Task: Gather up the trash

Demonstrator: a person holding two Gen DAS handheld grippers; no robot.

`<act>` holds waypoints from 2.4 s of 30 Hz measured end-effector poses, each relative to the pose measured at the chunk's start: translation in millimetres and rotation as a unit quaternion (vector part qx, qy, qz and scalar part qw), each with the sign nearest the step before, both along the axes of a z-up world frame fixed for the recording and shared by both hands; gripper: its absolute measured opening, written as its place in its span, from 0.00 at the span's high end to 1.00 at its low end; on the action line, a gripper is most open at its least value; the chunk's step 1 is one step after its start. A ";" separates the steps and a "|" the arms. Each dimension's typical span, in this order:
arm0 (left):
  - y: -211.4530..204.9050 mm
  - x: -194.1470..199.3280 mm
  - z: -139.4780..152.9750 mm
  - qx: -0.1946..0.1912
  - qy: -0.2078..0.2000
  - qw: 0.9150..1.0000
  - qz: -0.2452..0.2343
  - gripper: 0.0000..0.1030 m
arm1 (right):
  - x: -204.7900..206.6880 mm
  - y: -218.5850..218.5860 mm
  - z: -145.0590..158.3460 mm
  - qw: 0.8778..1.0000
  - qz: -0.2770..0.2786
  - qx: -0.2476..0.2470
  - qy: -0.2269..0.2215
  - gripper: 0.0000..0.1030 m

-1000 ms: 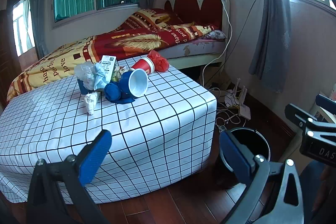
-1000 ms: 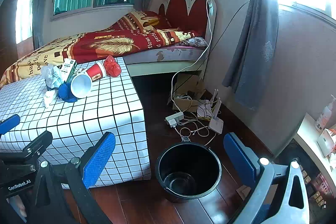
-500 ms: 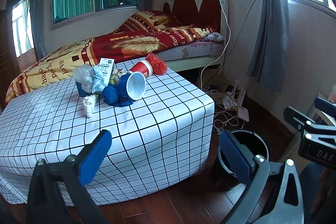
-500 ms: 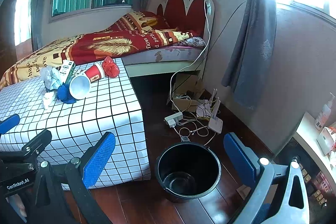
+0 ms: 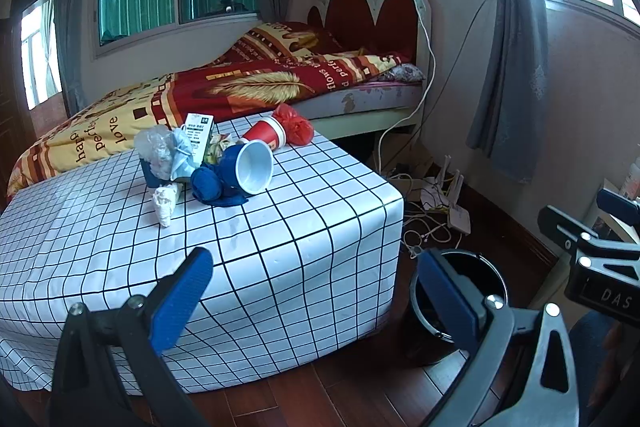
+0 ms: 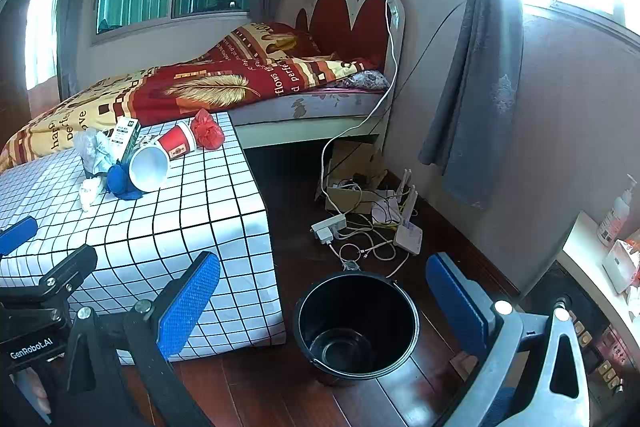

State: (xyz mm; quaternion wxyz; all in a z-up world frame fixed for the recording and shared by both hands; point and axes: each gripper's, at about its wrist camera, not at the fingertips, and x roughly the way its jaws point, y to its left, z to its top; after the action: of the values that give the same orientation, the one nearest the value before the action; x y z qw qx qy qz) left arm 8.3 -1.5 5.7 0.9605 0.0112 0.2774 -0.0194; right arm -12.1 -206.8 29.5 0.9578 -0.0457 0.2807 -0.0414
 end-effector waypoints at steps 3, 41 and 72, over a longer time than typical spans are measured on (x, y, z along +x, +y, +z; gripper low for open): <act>-0.8 0.1 0.3 0.000 0.000 1.000 0.000 0.00 | -0.6 -0.4 0.7 1.000 -0.001 -0.001 0.000 0.00; -2.8 -2.4 6.7 -0.007 -0.019 1.000 -0.007 0.00 | 0.3 -4.9 4.3 1.000 -0.009 -0.001 -0.011 0.00; 112.9 65.6 -35.3 -0.031 0.014 0.994 0.107 0.00 | 108.1 73.0 -43.0 0.992 0.123 -0.014 0.026 0.00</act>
State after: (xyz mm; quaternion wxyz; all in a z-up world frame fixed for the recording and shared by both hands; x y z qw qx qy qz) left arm 73.9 111.3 -29.6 0.9528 -0.0487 0.2901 0.0748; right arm 96.0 -133.8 -13.4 0.9473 -0.0942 0.2972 0.0738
